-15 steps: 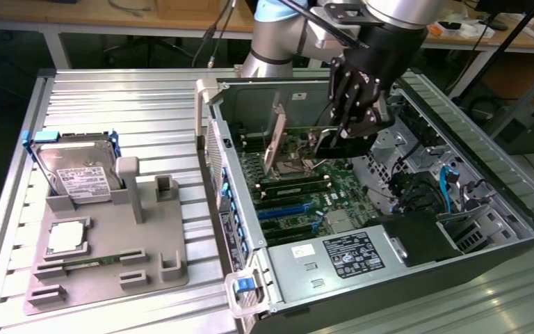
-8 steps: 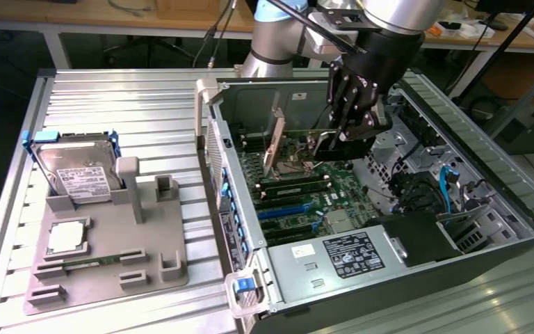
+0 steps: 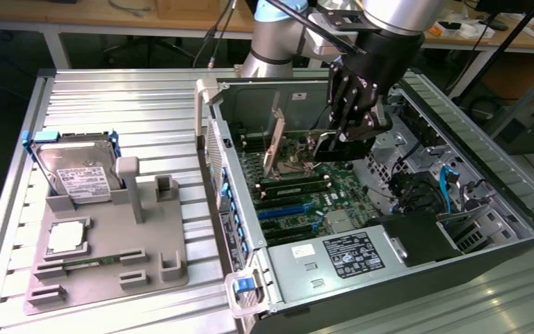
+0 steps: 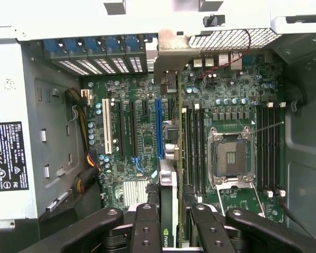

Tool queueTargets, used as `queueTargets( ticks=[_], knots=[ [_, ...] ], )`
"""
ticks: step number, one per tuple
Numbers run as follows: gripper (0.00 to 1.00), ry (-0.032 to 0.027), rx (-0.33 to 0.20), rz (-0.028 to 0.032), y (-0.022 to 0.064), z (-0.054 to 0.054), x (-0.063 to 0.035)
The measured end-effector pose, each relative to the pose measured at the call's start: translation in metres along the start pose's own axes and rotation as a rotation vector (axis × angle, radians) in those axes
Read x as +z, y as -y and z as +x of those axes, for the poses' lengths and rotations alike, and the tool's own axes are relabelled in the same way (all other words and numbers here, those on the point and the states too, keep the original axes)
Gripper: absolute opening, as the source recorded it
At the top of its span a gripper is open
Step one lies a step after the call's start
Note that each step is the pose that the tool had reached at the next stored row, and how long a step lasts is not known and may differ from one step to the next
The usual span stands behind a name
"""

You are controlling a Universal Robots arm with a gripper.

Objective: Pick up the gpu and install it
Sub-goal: 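Insert the gpu into the slot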

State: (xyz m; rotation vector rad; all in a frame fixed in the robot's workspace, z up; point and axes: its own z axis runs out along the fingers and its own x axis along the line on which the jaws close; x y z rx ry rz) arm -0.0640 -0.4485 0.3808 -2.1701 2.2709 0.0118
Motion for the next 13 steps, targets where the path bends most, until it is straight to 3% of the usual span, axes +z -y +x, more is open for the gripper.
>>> queueTargets(
  ticks=[13],
  knots=[
    [0.27, -0.0019, 0.0, 0.0001, -0.0001, 0.0005, 0.0019]
  ],
)
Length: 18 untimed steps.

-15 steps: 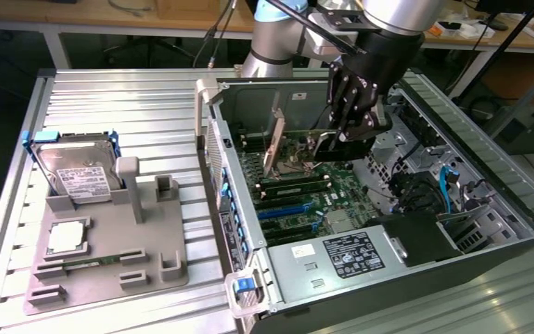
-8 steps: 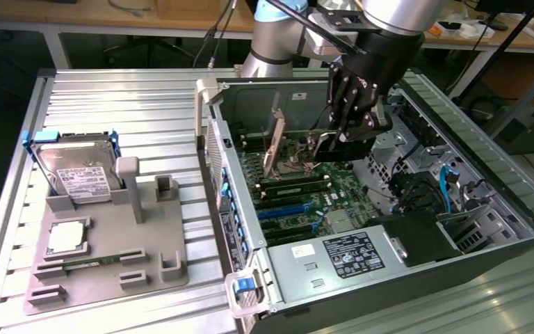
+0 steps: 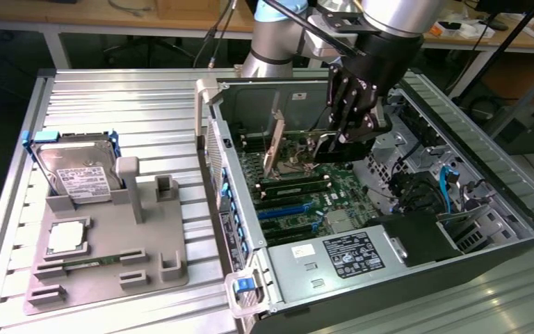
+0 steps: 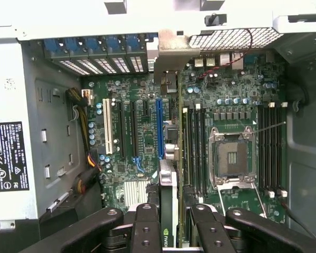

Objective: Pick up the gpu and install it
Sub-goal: 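Insert the gpu into the slot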

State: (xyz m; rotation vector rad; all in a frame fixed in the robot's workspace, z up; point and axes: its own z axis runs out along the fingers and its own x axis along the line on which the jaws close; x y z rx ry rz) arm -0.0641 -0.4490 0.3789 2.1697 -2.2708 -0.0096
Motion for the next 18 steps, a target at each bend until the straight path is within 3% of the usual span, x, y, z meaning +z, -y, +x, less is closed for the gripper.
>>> queueTargets(
  ticks=[18],
  knots=[
    [0.27, 0.0001, 0.0, 0.0, 0.0003, 0.003, 0.013]
  ],
)
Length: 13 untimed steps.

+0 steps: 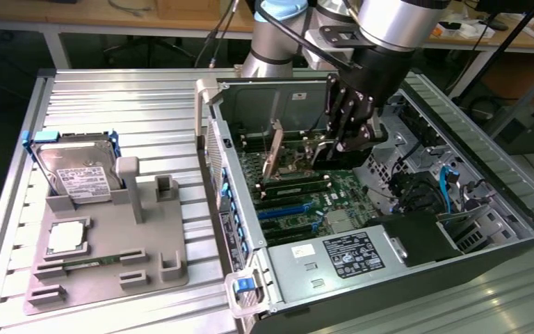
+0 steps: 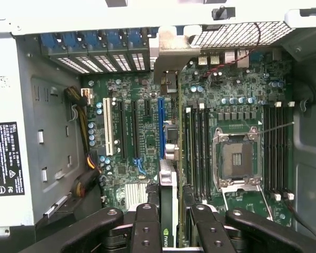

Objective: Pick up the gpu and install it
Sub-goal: 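Insert the gpu into the slot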

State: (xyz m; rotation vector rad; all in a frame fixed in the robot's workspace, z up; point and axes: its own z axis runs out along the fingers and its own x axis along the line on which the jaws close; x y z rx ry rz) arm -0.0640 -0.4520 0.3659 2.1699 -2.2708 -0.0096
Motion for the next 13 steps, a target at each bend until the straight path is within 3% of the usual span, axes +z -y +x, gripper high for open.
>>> queueTargets(
  ticks=[13],
  knots=[
    [0.27, 0.0001, 0.0, -0.0001, 0.0, 0.0, 0.0167]
  ],
)
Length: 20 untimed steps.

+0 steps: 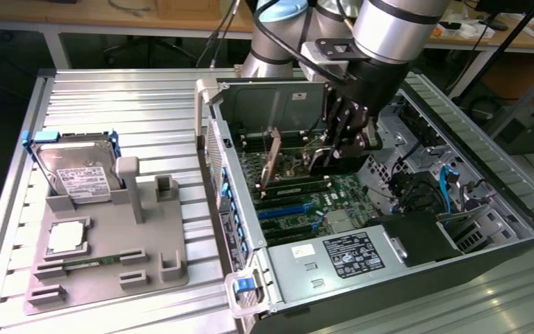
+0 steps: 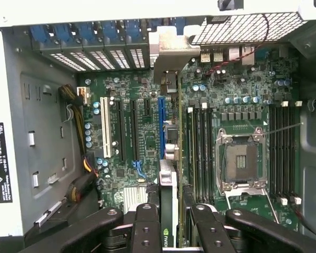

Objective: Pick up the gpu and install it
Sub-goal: 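Insert the gpu into the slot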

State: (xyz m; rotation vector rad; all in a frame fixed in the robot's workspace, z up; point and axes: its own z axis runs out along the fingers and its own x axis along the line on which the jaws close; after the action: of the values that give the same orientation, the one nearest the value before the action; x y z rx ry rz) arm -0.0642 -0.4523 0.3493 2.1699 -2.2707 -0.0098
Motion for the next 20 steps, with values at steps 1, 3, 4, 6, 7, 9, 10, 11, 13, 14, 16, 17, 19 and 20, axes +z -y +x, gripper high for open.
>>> queueTargets(
  ticks=[1, 3, 4, 6, 7, 9, 10, 11, 13, 14, 16, 17, 19, 20],
  knots=[
    [0.27, -0.0001, 0.0, -0.0004, 0.0, 0.0, 0.0017],
    [0.27, 0.0, 0.0, -0.0011, 0.0001, 0.0, 0.0054],
    [0.27, -0.0001, 0.0, -0.002, 0.0001, 0.0, 0.0073],
    [0.27, -0.0003, 0.0, -0.0047, 0.0001, 0.0, 0.0112],
    [0.27, -0.0004, 0.0, -0.0066, 0.0001, 0.0, 0.0139],
    [0.27, -0.0005, -0.001, -0.0101, 0.0001, 0.0, 0.0187],
    [0.27, -0.0006, -0.002, -0.0121, 0.0002, 0.0, 0.0202],
    [0.27, -0.0008, -0.003, -0.0164, 0.0003, 0.0, 0.0217],
    [0.27, -0.0012, -0.006, -0.0243, 0.0004, 0.0, 0.0242],
    [0.27, -0.0012, -0.006, -0.0255, 0.0004, 0.0, 0.0252],
    [0.27, -0.0019, -0.007, -0.026, 0.0004, 0.0, 0.028],
    [0.27, -0.002, -0.007, -0.0261, 0.0005, 0.0, 0.0298],
    [0.27, -0.002, -0.008, -0.0266, 0.0005, 0.0, 0.0334],
    [0.27, -0.0019, -0.009, -0.0266, 0.0005, 0.0, 0.0354]
  ],
)
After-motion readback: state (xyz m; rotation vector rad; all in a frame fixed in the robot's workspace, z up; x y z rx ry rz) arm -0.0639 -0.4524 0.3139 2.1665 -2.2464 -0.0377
